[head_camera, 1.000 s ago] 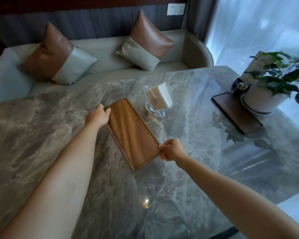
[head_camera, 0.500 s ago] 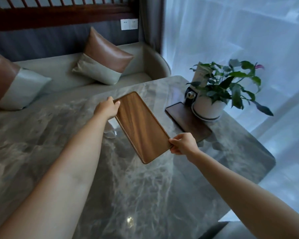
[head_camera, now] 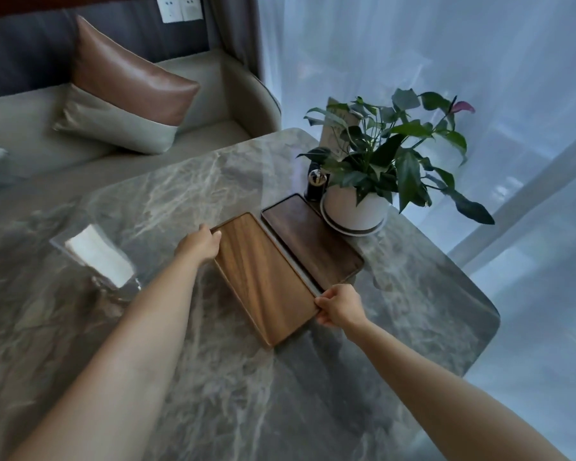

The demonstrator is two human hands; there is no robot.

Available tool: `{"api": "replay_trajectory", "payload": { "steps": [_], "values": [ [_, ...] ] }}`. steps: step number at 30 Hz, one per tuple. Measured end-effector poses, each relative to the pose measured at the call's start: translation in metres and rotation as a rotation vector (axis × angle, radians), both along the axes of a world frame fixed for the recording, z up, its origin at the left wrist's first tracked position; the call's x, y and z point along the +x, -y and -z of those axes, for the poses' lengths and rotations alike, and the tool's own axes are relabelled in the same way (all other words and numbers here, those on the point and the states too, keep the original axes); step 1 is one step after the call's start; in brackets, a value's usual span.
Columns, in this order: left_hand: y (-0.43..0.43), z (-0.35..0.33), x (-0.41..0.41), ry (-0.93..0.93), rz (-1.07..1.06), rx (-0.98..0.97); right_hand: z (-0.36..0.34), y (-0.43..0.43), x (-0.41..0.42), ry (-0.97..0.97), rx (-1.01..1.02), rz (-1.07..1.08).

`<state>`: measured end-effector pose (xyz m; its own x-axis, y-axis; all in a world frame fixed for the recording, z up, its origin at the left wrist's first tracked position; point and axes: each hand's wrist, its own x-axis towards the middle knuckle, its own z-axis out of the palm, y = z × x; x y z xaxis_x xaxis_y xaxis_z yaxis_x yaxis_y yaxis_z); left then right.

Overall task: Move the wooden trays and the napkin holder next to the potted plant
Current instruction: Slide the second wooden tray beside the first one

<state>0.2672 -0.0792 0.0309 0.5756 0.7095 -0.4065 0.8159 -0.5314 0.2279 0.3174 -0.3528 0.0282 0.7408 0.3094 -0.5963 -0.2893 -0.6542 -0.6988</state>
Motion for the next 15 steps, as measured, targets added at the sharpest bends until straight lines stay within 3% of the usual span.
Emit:
{"api": "replay_trajectory", "payload": {
  "steps": [15],
  "values": [
    [-0.013, 0.052, 0.038, -0.051, -0.003, -0.011, 0.04, -0.016, 0.038, 0.03, -0.113, -0.015]
  ]
}}
